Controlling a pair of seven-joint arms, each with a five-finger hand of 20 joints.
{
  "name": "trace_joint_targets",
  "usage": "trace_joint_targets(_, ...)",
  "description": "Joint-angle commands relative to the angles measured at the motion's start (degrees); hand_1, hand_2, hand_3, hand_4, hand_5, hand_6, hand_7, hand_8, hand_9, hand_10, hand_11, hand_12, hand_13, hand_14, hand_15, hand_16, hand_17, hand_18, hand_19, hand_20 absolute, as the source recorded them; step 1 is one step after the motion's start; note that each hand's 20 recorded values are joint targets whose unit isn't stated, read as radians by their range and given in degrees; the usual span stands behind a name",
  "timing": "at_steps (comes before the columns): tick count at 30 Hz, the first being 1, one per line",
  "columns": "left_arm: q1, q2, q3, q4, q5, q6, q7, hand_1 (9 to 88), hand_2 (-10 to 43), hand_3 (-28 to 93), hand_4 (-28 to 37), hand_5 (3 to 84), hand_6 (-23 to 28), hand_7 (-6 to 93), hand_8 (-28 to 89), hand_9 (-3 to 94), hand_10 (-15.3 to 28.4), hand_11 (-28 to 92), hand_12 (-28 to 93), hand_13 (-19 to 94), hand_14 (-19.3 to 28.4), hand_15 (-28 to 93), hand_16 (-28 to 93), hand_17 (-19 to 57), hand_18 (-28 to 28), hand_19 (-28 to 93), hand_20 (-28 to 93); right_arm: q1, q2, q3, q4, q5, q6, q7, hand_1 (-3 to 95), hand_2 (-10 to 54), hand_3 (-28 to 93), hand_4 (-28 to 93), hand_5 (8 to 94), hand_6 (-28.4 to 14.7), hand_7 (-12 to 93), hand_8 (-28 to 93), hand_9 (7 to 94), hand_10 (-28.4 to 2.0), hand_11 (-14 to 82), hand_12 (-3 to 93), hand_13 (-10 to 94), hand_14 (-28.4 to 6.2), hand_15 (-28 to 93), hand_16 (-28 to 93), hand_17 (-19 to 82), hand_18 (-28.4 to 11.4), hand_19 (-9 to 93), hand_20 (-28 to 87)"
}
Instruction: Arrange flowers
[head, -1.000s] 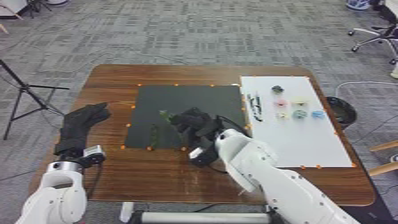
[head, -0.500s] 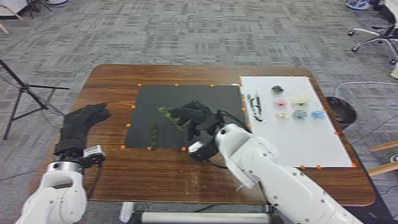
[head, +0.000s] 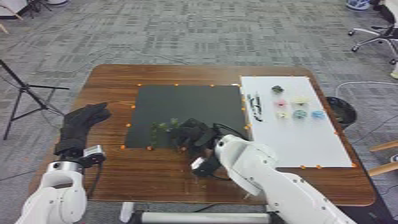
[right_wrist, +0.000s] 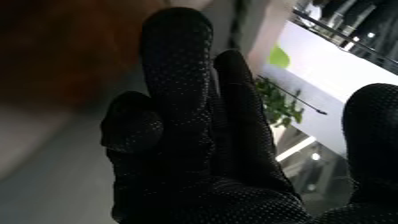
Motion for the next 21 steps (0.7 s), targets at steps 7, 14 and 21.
trace_joint_targets(7, 0.37, -0.29, 0.10, -0.27, 0.07, -0.55, -0.57, 26.5, 8.1, 66, -25.0, 57.3, 3.3, 15.0, -6, 54.7, 15.2, 22, 14, 45, 18.8, 25, 2, 11.0, 12.5, 13, 22, 2.84, -1.58, 2.54, -0.30, 2.17, 9.87, -2.30, 18.2, 6.0, 52, -7, 59.2, -6.0, 6, -4, 65.4, -17.1, 8.7, 13.8, 87, -9.6, 40, 32, 56, -15.3, 88, 36)
trace_joint_targets(14, 0.33, -0.27, 0.09, -0.29, 0.06, -0.65, -0.40, 26.5, 8.0, 66, -25.1, 57.3, 3.3, 15.1, -6, 54.7, 15.2, 22, 14, 45, 18.9, 25, 2, 11.0, 12.5, 13, 22, 2.77, -1.58, 2.22, -1.32, 3.12, 11.34, -3.34, 18.1, 6.0, 52, -7, 59.3, -5.9, 6, -4, 65.8, -17.1, 8.7, 13.8, 87, -9.4, 40, 32, 57, -15.3, 88, 36)
trace_joint_targets(21, 0.05, -0.27, 0.25, -0.15, 0.15, -0.80, -0.42, 26.4, 8.0, 67, -25.0, 57.3, 3.3, 15.1, -6, 54.6, 15.2, 22, 14, 45, 18.8, 25, 2, 11.0, 12.5, 13, 22, 2.08, -0.49, 2.56, -1.41, 1.49, 11.29, -3.60, 18.1, 5.9, 53, -7, 60.1, -6.0, 7, -4, 66.8, -17.2, 9.0, 14.2, 87, -9.4, 40, 32, 57, -15.1, 88, 35)
